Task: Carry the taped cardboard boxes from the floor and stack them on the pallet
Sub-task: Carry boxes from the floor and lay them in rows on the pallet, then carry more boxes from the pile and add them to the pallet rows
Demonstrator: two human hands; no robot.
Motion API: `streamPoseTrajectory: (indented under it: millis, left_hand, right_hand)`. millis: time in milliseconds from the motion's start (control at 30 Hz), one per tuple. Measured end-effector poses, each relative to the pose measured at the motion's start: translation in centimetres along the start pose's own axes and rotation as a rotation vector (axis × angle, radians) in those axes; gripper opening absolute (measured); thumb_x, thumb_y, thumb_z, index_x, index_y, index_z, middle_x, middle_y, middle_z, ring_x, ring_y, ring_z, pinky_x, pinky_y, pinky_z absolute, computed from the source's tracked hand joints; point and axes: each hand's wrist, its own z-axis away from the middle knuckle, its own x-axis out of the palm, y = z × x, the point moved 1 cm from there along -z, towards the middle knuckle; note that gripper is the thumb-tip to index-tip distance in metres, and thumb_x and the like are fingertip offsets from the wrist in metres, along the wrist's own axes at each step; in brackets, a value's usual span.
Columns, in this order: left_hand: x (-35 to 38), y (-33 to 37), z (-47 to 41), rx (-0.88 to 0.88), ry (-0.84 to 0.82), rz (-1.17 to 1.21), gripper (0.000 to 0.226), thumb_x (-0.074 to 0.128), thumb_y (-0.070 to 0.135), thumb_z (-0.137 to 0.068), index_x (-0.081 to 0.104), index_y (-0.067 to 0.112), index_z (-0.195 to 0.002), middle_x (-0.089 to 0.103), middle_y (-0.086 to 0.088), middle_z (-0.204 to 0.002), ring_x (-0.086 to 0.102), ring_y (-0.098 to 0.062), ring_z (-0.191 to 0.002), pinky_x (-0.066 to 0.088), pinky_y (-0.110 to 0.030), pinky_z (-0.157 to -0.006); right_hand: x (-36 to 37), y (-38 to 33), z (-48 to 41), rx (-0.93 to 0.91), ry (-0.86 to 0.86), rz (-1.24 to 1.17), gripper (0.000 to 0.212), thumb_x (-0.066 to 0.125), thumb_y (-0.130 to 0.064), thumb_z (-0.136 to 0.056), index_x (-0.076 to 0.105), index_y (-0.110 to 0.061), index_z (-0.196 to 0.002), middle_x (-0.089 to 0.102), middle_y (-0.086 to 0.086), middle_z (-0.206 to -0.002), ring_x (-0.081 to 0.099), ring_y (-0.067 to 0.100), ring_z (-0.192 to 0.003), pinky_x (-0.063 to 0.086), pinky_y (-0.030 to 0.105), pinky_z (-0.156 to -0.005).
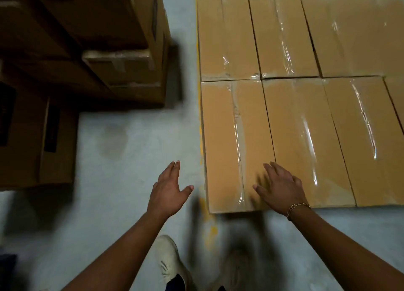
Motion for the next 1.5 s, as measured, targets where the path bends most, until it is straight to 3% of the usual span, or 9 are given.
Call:
streamPoseTrajectory:
  millis: [400, 700, 867, 1000, 1100, 1200, 1367, 1500]
  left_hand:
    - [-11.7, -7.6, 2.8, -0.112, 0.164, 0.159, 0.081, 0.059, 0.051, -0.097, 0.017, 0.027, -0.162, 0.015, 0.006, -0.169, 0.018, -0.016, -0.154, 0.025, -0.039, -0.122]
    - [-28.6, -11.3, 3.0, -0.165, 0.306, 0.277, 0.073, 0.060, 0.055, -0.095, 0.029, 0.032, -0.158, 0.025, 0.007, -0.166, 0.028, -0.017, -0.150, 0.032, -0.040, -0.119]
    - [-37.8, -9.7, 0.3, -0.169, 0.354, 0.374, 0.067, 0.063, 0.051, -0.095, 0.037, 0.033, -0.154, 0.032, 0.007, -0.162, 0.034, -0.018, -0.147, 0.036, -0.040, -0.115]
    - [-45.4, -6.2, -3.5, -0.121, 0.408, 0.432, 0.065, 0.062, 0.046, -0.097, 0.038, 0.027, -0.155, 0.034, 0.003, -0.161, 0.038, -0.020, -0.144, 0.038, -0.035, -0.110]
    - [-50.7, -3.7, -6.3, -0.103, 0.431, 0.471, 0.066, 0.060, 0.048, -0.098, 0.037, 0.026, -0.155, 0.036, 0.003, -0.159, 0.039, -0.021, -0.143, 0.037, -0.034, -0.108]
    - [-55.4, -1.9, -8.6, -0.086, 0.449, 0.544, 0.067, 0.060, 0.051, -0.097, 0.037, 0.027, -0.155, 0.036, 0.002, -0.159, 0.039, -0.022, -0.143, 0.040, -0.044, -0.114]
    - [-62.1, -0.5, -13.2, -0.084, 0.457, 0.565, 0.070, 0.056, 0.052, -0.099, 0.030, 0.027, -0.159, 0.029, 0.001, -0.164, 0.033, -0.025, -0.148, 0.035, -0.049, -0.117]
    - [-66.0, -0.9, -18.8, -0.097, 0.422, 0.588, 0.078, 0.052, 0.060, -0.097, 0.023, 0.027, -0.162, 0.023, -0.001, -0.167, 0.027, -0.025, -0.151, 0.029, -0.049, -0.121]
  right_hand:
    - [-6.7, -13.1, -1.3, -0.147, 0.016, -0.027, 0.077, 0.047, -0.064, -0.094, 0.019, -0.032, -0.158, 0.021, -0.005, -0.166, 0.025, 0.018, -0.149, 0.028, 0.044, -0.116]
    - [-16.0, -26.2, -1.0, -0.207, 0.035, -0.238, 0.073, 0.050, -0.063, -0.094, 0.024, -0.034, -0.156, 0.030, -0.010, -0.161, 0.044, 0.018, -0.138, 0.035, 0.041, -0.110]
    - [-21.8, -31.8, -2.3, -0.253, -0.018, -0.455, 0.072, 0.055, -0.065, -0.090, 0.029, -0.041, -0.152, 0.038, -0.012, -0.156, 0.046, 0.016, -0.138, 0.041, 0.043, -0.110]
    - [-28.8, -35.1, -5.5, -0.287, -0.030, -0.546, 0.071, 0.060, -0.059, -0.091, 0.033, -0.035, -0.153, 0.038, -0.006, -0.159, 0.046, 0.018, -0.138, 0.039, 0.041, -0.113]
    - [-34.7, -37.5, -7.8, -0.312, 0.012, -0.596, 0.069, 0.060, -0.051, -0.095, 0.032, -0.028, -0.154, 0.036, -0.002, -0.160, 0.044, 0.021, -0.141, 0.040, 0.040, -0.112]
    - [-40.3, -39.9, -9.6, -0.300, 0.061, -0.652, 0.067, 0.060, -0.047, -0.097, 0.034, -0.025, -0.155, 0.036, -0.001, -0.159, 0.042, 0.022, -0.142, 0.038, 0.038, -0.111]
    - [-47.4, -43.8, -13.9, -0.247, 0.166, -0.808, 0.070, 0.061, -0.059, -0.090, 0.040, -0.028, -0.150, 0.041, -0.004, -0.155, 0.044, 0.021, -0.140, 0.042, 0.045, -0.112]
    - [-51.0, -46.9, -18.9, -0.160, 0.257, -0.878, 0.071, 0.066, -0.048, -0.093, 0.037, -0.022, -0.152, 0.035, 0.001, -0.158, 0.040, 0.023, -0.142, 0.037, 0.044, -0.115]
